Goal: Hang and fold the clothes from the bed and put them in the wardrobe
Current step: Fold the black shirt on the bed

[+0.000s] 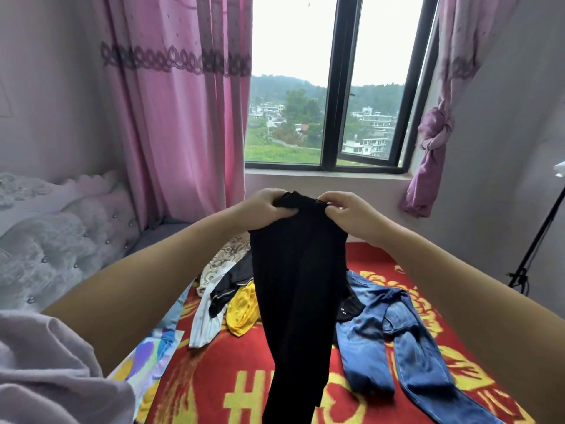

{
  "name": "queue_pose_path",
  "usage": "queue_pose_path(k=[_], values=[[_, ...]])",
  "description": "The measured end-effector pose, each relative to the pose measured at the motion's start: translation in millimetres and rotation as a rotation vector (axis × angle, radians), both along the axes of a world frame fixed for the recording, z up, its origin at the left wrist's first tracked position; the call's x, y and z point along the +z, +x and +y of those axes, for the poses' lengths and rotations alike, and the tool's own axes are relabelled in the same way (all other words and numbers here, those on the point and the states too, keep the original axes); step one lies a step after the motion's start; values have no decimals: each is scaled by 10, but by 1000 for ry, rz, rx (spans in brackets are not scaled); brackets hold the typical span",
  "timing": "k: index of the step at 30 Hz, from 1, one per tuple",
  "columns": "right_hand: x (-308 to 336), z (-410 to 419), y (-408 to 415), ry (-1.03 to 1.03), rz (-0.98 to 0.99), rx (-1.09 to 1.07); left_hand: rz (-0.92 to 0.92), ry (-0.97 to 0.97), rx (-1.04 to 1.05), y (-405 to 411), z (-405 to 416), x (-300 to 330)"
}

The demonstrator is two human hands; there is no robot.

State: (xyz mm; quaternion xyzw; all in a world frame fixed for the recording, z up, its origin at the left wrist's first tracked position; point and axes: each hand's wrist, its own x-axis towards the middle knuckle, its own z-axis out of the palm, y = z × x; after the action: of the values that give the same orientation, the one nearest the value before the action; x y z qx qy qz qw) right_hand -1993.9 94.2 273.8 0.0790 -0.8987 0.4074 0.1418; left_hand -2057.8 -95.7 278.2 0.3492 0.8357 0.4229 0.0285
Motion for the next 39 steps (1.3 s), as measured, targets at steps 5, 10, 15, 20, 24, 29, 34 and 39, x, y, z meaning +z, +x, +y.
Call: queue_pose_path(k=[5, 10, 15, 20, 24, 29, 34, 39], values=[[-224, 124, -31, 178, -227, -133, 135, -131, -24, -1, 115, 122], [-628, 313, -72, 69, -355, -197, 162, -236, -62, -41, 160, 271], [-725, 421, -22, -286, -73, -240, -78, -350, -131, -98, 26, 329], [-731, 349, 200, -224, 148, -70, -372, -86, -165, -209, -139, 335], [-795, 379, 191, 160, 55, 0, -423, -44, -187, -271, -202, 358], [-998, 573, 93, 147, -473, -60, -415, -132, -188, -354, -168, 240], [-1578, 680, 10, 75, -577, -101, -421, -157, -132, -554, -176, -57], [-1887, 912, -296, 236, -425, -367, -222, -332, 36, -903, -95, -574]])
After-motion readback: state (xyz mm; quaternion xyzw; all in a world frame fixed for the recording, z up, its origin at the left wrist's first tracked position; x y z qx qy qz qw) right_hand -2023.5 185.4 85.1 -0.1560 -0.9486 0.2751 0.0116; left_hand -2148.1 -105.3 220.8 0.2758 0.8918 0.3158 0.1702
